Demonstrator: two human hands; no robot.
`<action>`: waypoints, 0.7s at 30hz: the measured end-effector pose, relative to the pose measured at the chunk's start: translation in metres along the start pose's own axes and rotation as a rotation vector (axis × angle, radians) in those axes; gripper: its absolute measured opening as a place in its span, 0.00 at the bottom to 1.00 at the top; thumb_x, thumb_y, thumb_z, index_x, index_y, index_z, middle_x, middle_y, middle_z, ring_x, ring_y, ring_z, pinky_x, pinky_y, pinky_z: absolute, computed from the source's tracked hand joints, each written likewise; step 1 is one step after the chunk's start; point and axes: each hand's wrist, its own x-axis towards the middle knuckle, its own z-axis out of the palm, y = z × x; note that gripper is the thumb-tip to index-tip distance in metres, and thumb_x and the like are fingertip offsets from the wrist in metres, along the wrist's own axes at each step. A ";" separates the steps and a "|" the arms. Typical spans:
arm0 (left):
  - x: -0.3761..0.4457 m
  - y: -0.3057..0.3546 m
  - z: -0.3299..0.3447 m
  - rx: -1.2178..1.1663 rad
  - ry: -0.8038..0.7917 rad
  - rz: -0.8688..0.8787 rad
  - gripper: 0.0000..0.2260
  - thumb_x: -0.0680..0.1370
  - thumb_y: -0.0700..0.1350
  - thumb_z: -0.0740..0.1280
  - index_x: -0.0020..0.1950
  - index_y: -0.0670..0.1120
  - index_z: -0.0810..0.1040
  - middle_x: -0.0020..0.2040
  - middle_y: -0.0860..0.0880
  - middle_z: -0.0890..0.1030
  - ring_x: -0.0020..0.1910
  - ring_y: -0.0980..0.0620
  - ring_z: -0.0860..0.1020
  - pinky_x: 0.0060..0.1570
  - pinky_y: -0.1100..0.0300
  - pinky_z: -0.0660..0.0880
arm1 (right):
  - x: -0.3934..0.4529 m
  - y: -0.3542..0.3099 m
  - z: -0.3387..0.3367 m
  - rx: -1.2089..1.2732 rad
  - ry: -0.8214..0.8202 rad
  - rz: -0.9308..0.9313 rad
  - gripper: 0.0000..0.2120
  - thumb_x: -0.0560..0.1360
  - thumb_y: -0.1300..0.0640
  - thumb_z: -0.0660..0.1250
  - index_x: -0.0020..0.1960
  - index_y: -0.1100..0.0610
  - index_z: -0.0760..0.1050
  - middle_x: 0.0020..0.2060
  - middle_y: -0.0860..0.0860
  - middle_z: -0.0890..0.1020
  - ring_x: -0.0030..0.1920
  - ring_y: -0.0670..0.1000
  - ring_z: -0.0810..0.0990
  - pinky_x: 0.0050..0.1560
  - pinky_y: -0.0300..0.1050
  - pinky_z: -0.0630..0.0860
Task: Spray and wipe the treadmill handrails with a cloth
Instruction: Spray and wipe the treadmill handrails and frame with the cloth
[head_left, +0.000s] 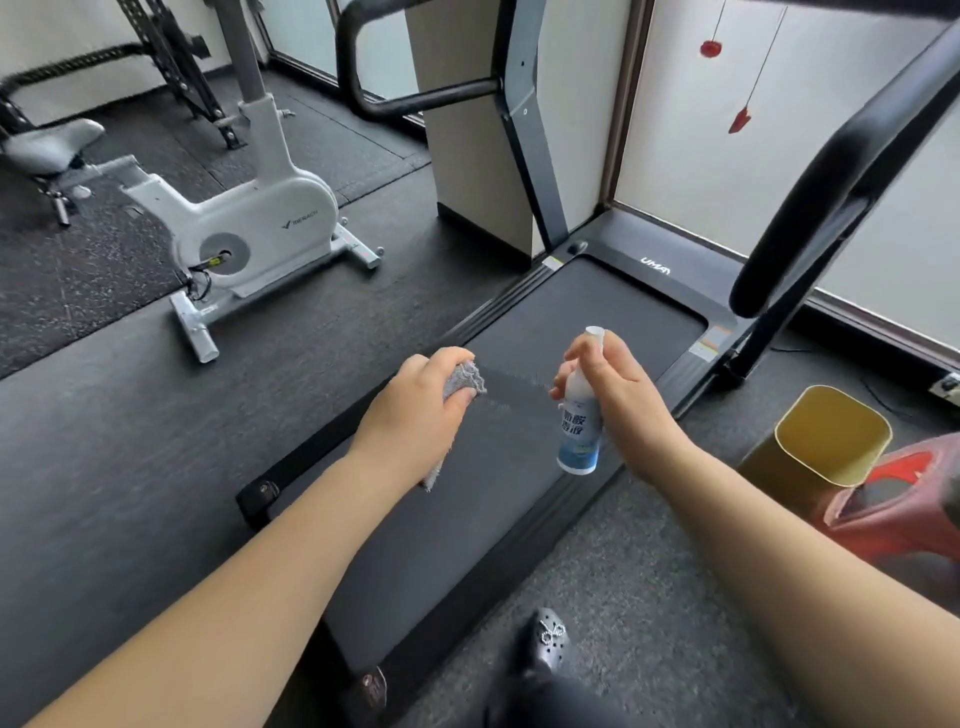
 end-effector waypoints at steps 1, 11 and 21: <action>0.011 -0.001 -0.001 -0.003 0.000 0.006 0.15 0.79 0.50 0.61 0.65 0.57 0.69 0.53 0.49 0.72 0.50 0.48 0.74 0.47 0.57 0.70 | 0.010 -0.003 0.001 0.007 0.013 0.012 0.15 0.79 0.43 0.58 0.45 0.55 0.72 0.35 0.52 0.78 0.38 0.53 0.79 0.46 0.51 0.76; 0.135 0.013 -0.007 -0.016 0.011 0.058 0.16 0.78 0.51 0.62 0.66 0.57 0.68 0.56 0.48 0.72 0.52 0.46 0.74 0.51 0.54 0.71 | 0.128 -0.026 -0.009 0.030 0.004 0.067 0.26 0.68 0.35 0.61 0.27 0.57 0.71 0.27 0.56 0.76 0.29 0.54 0.75 0.40 0.47 0.72; 0.207 0.014 -0.011 -0.011 0.022 0.066 0.17 0.78 0.53 0.62 0.67 0.56 0.67 0.57 0.48 0.73 0.52 0.45 0.74 0.51 0.52 0.73 | 0.195 -0.034 -0.005 0.050 0.133 0.101 0.26 0.71 0.40 0.59 0.21 0.56 0.70 0.23 0.55 0.74 0.26 0.55 0.74 0.40 0.50 0.73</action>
